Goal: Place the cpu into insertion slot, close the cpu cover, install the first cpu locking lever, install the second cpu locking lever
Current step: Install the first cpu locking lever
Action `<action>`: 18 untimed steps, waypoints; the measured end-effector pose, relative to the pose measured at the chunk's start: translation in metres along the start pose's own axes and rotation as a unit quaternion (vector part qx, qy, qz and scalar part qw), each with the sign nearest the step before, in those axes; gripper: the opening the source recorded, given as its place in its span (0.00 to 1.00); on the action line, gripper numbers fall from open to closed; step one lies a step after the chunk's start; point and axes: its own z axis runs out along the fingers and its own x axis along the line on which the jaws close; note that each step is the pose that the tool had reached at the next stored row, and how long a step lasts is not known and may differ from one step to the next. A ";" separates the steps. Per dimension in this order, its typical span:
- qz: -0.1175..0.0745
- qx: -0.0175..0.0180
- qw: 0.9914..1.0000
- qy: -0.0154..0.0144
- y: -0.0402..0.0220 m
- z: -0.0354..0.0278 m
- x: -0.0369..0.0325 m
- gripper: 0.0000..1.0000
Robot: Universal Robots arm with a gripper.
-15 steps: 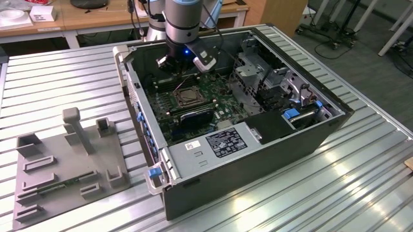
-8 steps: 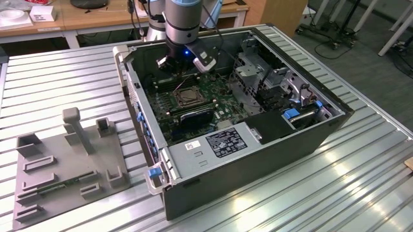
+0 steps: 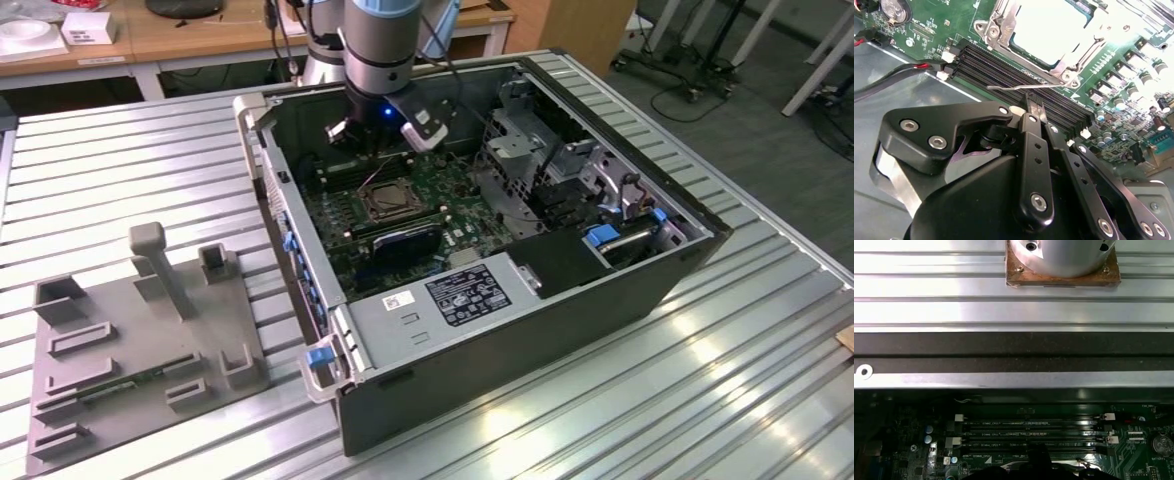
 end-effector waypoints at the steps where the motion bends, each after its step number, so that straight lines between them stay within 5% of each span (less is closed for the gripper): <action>1: 0.000 0.000 1.000 0.000 -0.0001 0.0002 -0.0008 0.11; 18: 0.000 0.000 1.000 0.000 -0.0014 0.0053 -0.0048 0.11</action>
